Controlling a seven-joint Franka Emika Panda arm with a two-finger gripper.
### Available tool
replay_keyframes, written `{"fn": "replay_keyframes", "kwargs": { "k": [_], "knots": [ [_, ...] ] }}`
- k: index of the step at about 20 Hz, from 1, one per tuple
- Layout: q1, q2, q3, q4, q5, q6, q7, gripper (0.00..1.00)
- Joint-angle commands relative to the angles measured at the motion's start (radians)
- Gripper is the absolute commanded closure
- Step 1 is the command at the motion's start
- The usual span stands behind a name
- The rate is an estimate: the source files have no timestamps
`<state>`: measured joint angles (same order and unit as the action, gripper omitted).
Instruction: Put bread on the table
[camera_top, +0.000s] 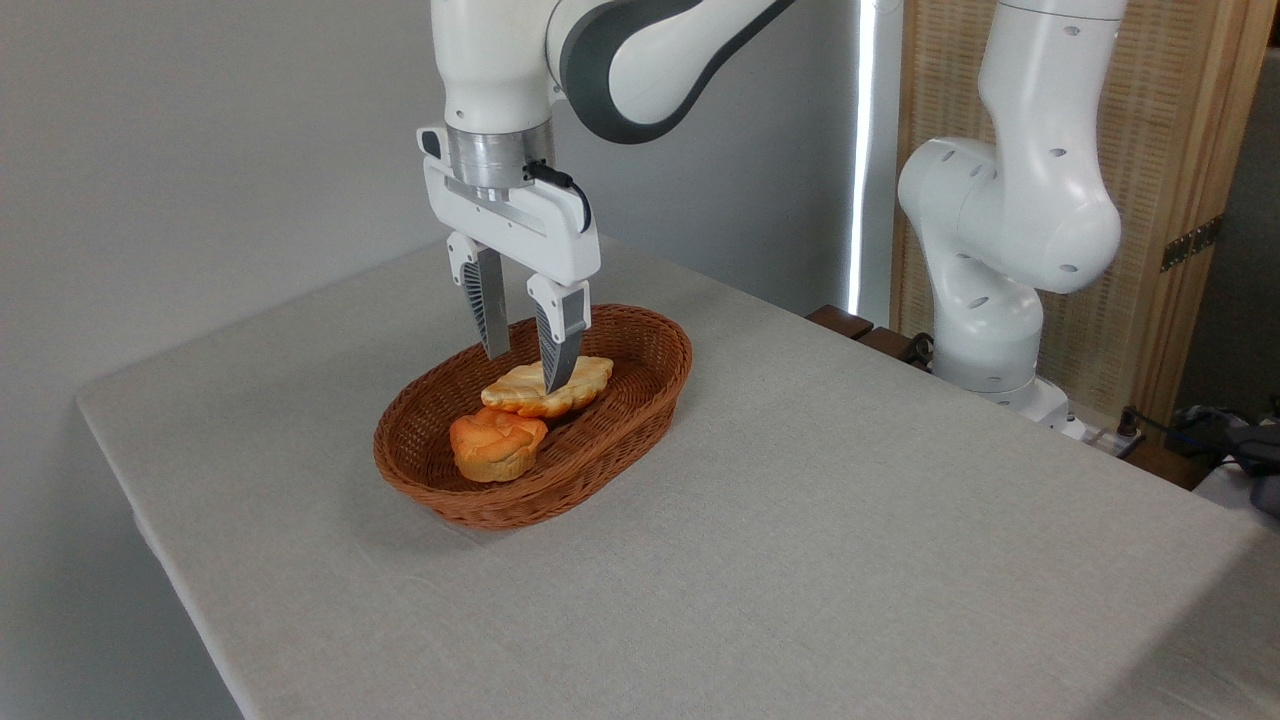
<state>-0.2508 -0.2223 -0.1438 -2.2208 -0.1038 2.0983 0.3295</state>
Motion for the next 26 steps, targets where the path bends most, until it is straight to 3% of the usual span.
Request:
{"fn": "replay_keyframes", "kwargs": {
  "k": [1,6,9,16,19,22,23,26],
  "knots": [
    [-0.005,0.003,-0.003,-0.013,0.004,0.032,-0.024,0.00],
    [-0.004,0.027,-0.002,-0.013,0.015,0.052,-0.018,0.00],
    [0.001,0.031,-0.003,-0.013,0.070,0.051,-0.020,0.00],
    [-0.002,0.038,-0.003,-0.016,0.072,0.051,-0.020,0.00],
    [-0.005,0.043,-0.007,-0.016,0.072,0.052,-0.017,0.15],
    [-0.004,0.043,-0.010,-0.014,0.072,0.052,-0.010,0.48],
    [-0.002,0.043,-0.010,-0.014,0.072,0.052,-0.009,0.53],
    [-0.002,0.043,-0.010,-0.014,0.072,0.051,-0.009,0.54]
  ]
}}
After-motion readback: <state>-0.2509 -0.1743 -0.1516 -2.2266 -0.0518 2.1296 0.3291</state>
